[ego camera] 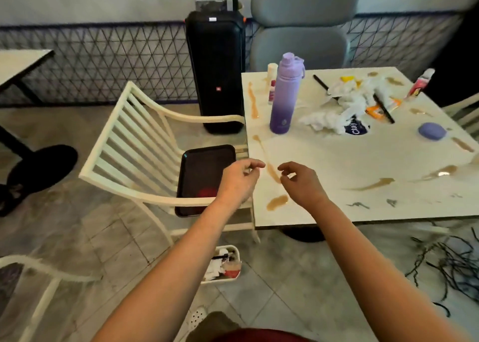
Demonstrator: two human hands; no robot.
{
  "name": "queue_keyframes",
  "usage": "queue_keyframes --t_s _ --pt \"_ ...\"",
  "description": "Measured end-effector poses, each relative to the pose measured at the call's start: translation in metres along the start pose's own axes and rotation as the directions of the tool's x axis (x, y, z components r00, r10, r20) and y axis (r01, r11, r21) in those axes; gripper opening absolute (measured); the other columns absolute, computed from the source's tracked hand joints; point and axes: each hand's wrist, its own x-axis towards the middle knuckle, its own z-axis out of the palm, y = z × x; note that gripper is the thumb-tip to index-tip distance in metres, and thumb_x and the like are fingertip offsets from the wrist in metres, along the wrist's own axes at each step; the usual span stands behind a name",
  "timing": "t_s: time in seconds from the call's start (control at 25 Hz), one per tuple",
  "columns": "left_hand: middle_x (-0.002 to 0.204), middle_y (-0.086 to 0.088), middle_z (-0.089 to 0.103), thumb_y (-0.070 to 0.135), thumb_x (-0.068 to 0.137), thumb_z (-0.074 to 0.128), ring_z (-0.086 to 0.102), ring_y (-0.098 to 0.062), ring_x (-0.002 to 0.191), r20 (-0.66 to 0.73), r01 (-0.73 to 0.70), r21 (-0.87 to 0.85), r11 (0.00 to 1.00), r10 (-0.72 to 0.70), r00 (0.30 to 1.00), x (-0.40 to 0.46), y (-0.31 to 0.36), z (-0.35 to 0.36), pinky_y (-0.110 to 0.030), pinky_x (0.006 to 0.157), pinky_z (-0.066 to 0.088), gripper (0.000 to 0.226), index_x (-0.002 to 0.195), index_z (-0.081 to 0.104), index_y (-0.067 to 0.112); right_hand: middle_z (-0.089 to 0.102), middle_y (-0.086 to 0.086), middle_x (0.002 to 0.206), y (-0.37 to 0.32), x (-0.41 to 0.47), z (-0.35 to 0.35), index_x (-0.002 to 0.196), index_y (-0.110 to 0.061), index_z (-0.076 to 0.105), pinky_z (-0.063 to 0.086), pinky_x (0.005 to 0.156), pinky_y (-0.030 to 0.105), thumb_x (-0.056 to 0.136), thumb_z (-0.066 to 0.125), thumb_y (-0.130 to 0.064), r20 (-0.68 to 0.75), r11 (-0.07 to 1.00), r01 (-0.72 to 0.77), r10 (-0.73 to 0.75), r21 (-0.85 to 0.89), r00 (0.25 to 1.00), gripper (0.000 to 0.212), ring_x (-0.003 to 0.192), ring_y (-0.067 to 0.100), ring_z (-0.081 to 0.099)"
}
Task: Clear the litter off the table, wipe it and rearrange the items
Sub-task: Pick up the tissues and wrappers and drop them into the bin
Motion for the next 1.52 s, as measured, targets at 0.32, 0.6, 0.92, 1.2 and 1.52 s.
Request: queue_keyframes --t_s 0.32,0.6,0.92,1.2,1.52 --pt "0.105 0.007 0.058 0.015 0.090 0.053 0.057 -0.014 0.085 0.142 -0.004 0.079 0.997 -0.007 0.990 0.000 0.064 0.107 -0.018 0.078 0.043 0.022 0.108 0.066 0.021 0.060 0.001 0.096 0.084 0.013 -0.108 0.105 -0.015 0.064 0.040 0.074 0.025 0.086 0.053 -0.010 -0.060 0.998 -0.057 0.056 -0.018 0.997 0.023 0.080 0.019 0.055" --pt "0.109 0.003 0.057 0.014 0.089 0.054 0.052 -0.008 0.069 0.186 0.005 0.120 0.993 -0.027 0.982 0.076 0.071 0.138 -0.020 0.074 0.041 0.024 0.108 0.064 0.021 0.059 0.002 0.099 0.114 0.069 -0.140 0.106 -0.013 0.063 0.039 0.073 0.023 0.087 0.051 -0.008 -0.082 0.989 -0.145 0.145 0.009 0.986 0.023 0.081 0.018 0.053" --pt "0.129 -0.006 0.050 0.013 0.085 0.059 0.047 -0.018 0.121 0.248 -0.113 0.233 0.966 0.053 0.967 0.178 0.094 0.206 -0.011 0.091 0.027 0.032 0.117 0.061 0.017 0.060 0.004 0.104 0.186 0.125 -0.213 0.109 -0.015 0.063 0.040 0.079 0.026 0.087 0.054 -0.010 -0.190 0.954 -0.297 0.284 -0.043 0.940 0.024 0.083 0.020 0.054" --pt "0.149 -0.003 0.029 0.028 0.085 0.059 0.033 -0.024 0.134 0.090 0.068 0.370 0.926 -0.109 0.990 0.256 0.090 0.278 -0.039 0.110 0.031 0.043 0.127 0.053 0.030 0.060 0.010 0.114 0.261 0.214 -0.277 0.113 -0.012 0.062 0.039 0.086 0.027 0.087 0.054 -0.008 -0.115 0.954 -0.270 0.256 -0.130 0.960 0.027 0.092 0.023 0.055" --pt "0.157 -0.003 0.006 0.044 0.086 0.055 0.012 -0.034 0.141 -0.032 0.285 0.511 0.811 -0.314 0.949 0.312 0.076 0.331 -0.049 0.111 0.026 0.061 0.141 0.029 0.040 0.043 0.012 0.133 0.319 0.318 -0.304 0.115 -0.011 0.061 0.041 0.093 0.034 0.087 0.052 -0.007 0.000 0.931 -0.208 0.218 -0.300 0.976 0.030 0.108 0.032 0.053"
